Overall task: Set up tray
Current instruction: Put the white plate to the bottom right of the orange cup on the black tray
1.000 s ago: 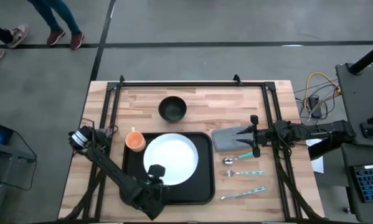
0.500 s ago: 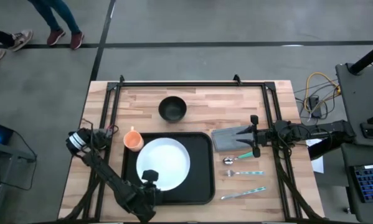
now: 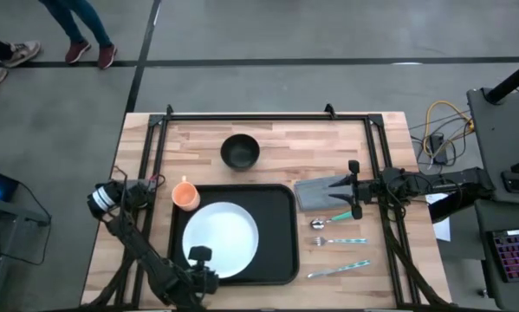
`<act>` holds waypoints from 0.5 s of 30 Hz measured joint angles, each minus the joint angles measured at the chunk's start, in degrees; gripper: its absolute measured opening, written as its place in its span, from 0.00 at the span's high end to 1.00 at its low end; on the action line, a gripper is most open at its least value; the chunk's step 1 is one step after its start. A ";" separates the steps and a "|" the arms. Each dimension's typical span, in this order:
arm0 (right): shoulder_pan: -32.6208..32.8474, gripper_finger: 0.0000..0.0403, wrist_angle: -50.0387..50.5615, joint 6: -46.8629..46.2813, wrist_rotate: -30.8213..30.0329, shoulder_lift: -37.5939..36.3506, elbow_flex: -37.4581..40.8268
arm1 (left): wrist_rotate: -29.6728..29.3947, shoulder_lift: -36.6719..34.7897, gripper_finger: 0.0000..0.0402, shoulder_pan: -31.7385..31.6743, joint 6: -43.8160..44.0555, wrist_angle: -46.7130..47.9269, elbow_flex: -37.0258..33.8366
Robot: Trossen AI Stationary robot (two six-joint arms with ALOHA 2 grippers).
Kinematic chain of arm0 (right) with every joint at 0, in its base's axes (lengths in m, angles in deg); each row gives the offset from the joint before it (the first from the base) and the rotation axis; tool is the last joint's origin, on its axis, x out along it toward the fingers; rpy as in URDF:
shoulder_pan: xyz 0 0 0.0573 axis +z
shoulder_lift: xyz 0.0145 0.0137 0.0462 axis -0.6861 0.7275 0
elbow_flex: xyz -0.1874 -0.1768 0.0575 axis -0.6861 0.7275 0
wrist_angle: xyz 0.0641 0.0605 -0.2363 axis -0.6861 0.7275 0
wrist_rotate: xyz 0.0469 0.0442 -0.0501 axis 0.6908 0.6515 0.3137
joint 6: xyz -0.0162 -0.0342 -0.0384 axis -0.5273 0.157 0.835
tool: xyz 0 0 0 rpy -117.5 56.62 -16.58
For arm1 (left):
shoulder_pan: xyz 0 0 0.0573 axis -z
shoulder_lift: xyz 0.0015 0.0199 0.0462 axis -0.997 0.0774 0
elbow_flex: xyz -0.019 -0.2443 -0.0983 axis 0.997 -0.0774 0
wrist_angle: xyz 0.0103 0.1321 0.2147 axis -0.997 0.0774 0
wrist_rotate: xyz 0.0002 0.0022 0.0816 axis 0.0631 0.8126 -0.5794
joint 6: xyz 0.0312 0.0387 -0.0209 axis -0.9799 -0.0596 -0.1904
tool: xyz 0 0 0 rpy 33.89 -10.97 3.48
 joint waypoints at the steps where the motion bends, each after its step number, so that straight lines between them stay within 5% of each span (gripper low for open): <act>1: -0.02 0.70 0.00 0.00 0.00 0.00 0.00 | 0.14 0.00 1.00 0.16 0.59 0.13 -0.05; 15: 0.00 0.69 0.00 0.01 0.02 0.00 0.00 | 4.55 0.02 1.00 0.74 5.64 0.13 -1.71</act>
